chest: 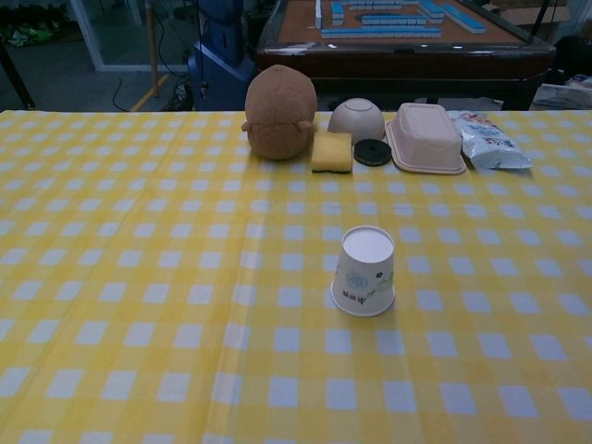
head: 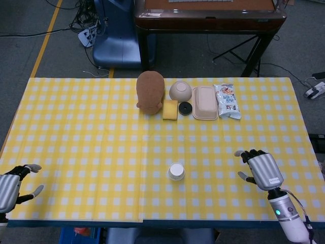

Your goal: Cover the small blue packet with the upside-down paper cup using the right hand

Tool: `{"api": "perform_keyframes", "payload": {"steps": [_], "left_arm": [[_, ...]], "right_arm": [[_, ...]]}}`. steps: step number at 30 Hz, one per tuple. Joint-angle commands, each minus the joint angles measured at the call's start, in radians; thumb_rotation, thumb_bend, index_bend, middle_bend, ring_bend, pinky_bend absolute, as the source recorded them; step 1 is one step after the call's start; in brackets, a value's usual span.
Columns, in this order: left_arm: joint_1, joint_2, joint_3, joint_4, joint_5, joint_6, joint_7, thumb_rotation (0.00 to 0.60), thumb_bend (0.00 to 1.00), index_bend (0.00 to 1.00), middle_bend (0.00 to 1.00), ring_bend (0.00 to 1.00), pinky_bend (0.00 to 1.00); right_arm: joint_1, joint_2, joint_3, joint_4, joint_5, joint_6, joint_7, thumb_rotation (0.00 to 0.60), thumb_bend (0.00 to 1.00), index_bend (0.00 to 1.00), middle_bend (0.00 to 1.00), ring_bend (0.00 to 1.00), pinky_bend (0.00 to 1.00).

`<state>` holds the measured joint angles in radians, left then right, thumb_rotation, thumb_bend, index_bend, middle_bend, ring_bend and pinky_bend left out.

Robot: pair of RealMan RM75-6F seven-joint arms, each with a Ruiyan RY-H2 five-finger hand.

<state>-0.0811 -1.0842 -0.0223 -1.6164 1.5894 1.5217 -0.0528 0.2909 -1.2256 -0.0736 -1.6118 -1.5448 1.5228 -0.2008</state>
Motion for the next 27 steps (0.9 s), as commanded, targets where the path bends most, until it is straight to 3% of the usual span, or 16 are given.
{"api": "perform_keyframes", "payload": {"steps": [1, 11, 27], "left_arm": [[-0.004, -0.024, 0.0, 0.022, 0.02, 0.014, 0.007, 0.6, 0.22, 0.46, 0.44, 0.41, 0.59], [-0.013, -0.046, 0.008, 0.036, 0.01, -0.011, 0.045, 0.6, 0.22, 0.46, 0.44, 0.41, 0.59], [-0.021, -0.048, 0.018, 0.036, 0.002, -0.033, 0.051, 0.6, 0.22, 0.46, 0.44, 0.41, 0.59]], "right_arm": [[-0.063, 0.007, 0.002, 0.02, 0.009, 0.06, -0.026, 0.6, 0.09, 0.38, 0.52, 0.46, 0.54], [-0.14, -0.002, 0.025, 0.113, 0.03, 0.089, 0.108, 0.6, 0.1, 0.38, 0.51, 0.45, 0.52], [-0.148, 0.012, 0.05, 0.123, 0.005, 0.026, 0.126, 0.6, 0.11, 0.38, 0.51, 0.45, 0.52]]}}
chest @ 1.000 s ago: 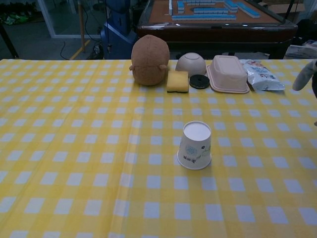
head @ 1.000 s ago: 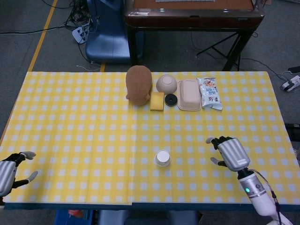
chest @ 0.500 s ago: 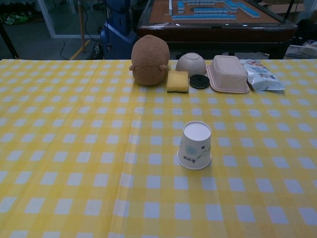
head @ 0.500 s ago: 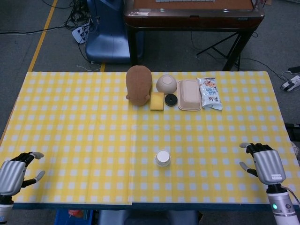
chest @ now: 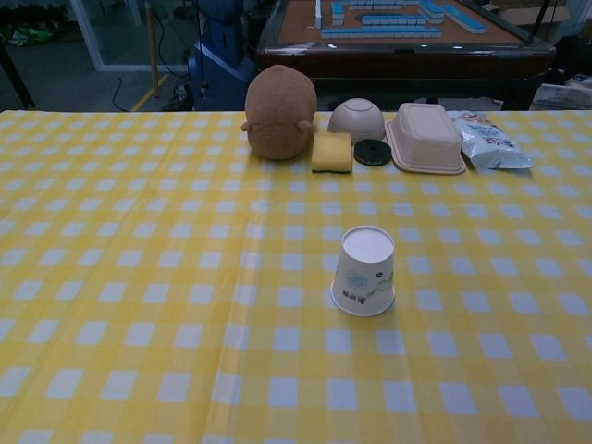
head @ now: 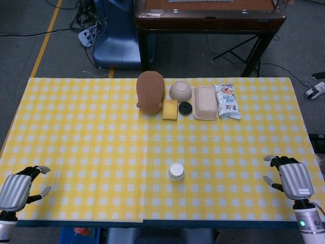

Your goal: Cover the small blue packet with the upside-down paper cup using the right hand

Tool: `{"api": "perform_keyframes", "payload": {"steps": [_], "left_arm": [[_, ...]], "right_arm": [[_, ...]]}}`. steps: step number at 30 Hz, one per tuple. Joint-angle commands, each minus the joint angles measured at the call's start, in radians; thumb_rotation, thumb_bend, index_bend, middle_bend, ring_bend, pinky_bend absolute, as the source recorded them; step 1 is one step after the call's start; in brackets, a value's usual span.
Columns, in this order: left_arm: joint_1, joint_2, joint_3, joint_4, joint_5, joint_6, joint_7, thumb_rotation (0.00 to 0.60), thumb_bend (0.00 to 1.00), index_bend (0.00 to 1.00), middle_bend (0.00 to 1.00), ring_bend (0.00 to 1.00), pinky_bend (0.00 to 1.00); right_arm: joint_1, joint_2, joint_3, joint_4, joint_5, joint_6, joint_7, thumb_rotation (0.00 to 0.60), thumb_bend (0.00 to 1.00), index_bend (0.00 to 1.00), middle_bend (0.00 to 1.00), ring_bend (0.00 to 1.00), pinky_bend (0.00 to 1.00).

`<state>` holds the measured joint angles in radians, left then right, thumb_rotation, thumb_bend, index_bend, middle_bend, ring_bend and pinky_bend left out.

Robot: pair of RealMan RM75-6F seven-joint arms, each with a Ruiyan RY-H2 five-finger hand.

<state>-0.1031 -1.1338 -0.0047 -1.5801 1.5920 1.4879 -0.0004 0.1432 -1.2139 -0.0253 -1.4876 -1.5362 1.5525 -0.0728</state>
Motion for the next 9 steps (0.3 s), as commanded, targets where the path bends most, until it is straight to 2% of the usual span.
{"api": "perform_keyframes", "payload": {"steps": [1, 9], "left_arm": [[0.001, 0.002, 0.001, -0.001, -0.001, 0.002, -0.003, 0.6, 0.22, 0.46, 0.44, 0.41, 0.59], [-0.001, 0.007, 0.002, -0.004, -0.002, -0.001, -0.015, 0.6, 0.22, 0.46, 0.44, 0.41, 0.59]], "right_arm": [[0.0, 0.0, 0.002, -0.002, -0.006, -0.006, -0.002, 0.6, 0.11, 0.38, 0.51, 0.45, 0.52], [0.008, -0.003, 0.005, 0.002, -0.019, -0.05, -0.003, 0.6, 0.11, 0.38, 0.51, 0.45, 0.52]]}}
